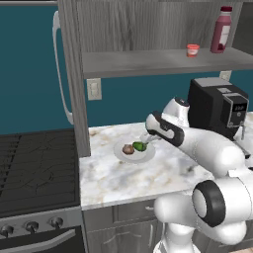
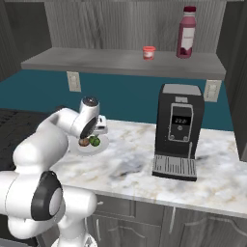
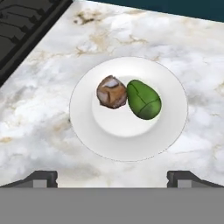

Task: Pick the avocado and bread from the counter and place them on the plate. Then pick the jam from the cabinet and place it next to the plate. Lastly close the cabinet door.

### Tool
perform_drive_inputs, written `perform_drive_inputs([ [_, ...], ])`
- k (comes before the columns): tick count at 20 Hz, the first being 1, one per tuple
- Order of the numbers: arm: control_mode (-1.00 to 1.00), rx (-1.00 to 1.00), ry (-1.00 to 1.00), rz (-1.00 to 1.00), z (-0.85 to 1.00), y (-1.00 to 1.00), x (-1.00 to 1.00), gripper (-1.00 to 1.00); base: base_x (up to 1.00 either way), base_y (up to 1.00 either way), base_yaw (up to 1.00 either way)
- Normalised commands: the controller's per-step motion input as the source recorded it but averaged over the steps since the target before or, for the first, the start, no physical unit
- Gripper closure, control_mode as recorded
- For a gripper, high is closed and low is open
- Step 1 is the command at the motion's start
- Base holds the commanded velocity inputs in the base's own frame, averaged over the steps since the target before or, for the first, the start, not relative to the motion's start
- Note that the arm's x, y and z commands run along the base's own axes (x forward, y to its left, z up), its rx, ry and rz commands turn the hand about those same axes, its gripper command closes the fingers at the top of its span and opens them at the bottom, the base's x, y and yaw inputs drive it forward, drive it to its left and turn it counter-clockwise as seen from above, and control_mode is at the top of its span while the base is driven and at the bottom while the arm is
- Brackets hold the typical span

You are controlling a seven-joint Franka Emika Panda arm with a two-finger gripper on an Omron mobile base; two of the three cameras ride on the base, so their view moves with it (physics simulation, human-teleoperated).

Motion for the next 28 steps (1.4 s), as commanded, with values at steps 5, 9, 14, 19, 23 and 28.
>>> perform_drive_inputs([
  [5,-1.0,0.03,-0.11,-0.12,0.47,-0.04,-0.29,-1.0,0.0,0.0,0.0],
  [9,-1.0,0.0,-0.07,-0.1,0.48,-0.19,-0.29,-1.0,0.0,0.0,0.0],
  [14,-1.0,0.01,-0.01,-0.14,0.3,-0.35,-0.31,-1.0,0.0,0.0,0.0],
  [19,-1.0,0.0,-0.05,-0.11,0.4,-0.29,-0.22,-1.0,0.0,0.0,0.0],
  [23,-1.0,-0.02,-0.04,-0.09,0.43,-0.22,-0.15,-1.0,0.0,0.0,0.0],
  [28,-1.0,-0.05,-0.04,-0.03,0.46,-0.13,0.0,-1.0,0.0,0.0,0.0],
])
